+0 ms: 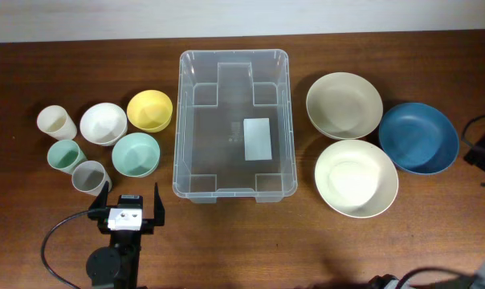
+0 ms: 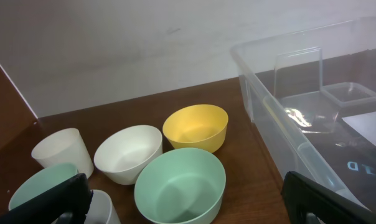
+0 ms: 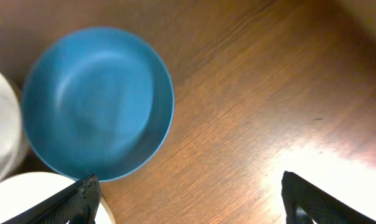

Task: Pack container
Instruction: 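Move the right gripper to the rim of the dark blue bowl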

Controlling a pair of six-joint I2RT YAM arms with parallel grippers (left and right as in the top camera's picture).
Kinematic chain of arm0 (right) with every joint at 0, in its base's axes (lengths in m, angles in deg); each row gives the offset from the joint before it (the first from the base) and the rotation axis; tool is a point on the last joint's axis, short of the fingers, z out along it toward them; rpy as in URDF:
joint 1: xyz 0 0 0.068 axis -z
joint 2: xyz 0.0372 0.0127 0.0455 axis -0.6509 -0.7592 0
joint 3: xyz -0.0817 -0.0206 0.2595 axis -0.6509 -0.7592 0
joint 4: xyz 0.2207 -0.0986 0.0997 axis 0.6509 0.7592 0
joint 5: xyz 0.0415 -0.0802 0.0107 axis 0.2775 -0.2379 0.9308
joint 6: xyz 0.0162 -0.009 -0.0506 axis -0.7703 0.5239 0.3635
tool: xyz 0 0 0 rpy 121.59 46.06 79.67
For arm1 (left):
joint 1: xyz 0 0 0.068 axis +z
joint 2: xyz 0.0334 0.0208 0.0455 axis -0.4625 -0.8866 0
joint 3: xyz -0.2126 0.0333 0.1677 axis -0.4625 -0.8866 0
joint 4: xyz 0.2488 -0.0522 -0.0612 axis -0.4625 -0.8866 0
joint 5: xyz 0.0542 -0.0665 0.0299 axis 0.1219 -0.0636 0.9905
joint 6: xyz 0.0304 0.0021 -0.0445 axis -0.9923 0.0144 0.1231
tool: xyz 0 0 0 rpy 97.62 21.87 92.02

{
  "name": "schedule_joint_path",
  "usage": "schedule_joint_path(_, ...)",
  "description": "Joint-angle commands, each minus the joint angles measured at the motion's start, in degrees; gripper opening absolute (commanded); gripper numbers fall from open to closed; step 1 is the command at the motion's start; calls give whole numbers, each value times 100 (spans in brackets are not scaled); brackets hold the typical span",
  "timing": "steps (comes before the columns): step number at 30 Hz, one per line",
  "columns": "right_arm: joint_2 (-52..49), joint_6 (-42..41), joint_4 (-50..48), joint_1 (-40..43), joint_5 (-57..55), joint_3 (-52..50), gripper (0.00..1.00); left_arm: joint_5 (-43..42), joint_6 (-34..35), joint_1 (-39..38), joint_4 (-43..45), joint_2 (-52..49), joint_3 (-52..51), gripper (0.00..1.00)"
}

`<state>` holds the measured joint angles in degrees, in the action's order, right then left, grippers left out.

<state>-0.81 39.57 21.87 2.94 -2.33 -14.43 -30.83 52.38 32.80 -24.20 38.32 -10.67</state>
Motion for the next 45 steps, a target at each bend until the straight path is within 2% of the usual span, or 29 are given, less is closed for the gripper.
schedule_joint_path(1, -675, 308, -85, 35, 155, 0, 89, -42, -72, -22, 13, 44, -46, 100)
schedule_joint_path(8, -1685, 520, -621, 35, 157, 0, 89, -44, -72, -22, 13, 44, -46, 100)
schedule_joint_path(13, -2002, 525, -791, 31, 177, 0, 89, -44, -72, -22, 13, 44, -46, 100)
schedule_joint_path(24, -1888, 573, -1338, 31, 400, 2, 87, -44, -72, -22, 13, 44, -46, 100)
schedule_joint_path(32, -1871, 734, -1794, 35, 1585, 2, 87, -63, -72, -22, 13, 44, -42, 100)
schedule_joint_path(45, -1871, 732, -1753, 35, 1502, 0, 87, -63, -72, -22, 13, 44, -42, 100)
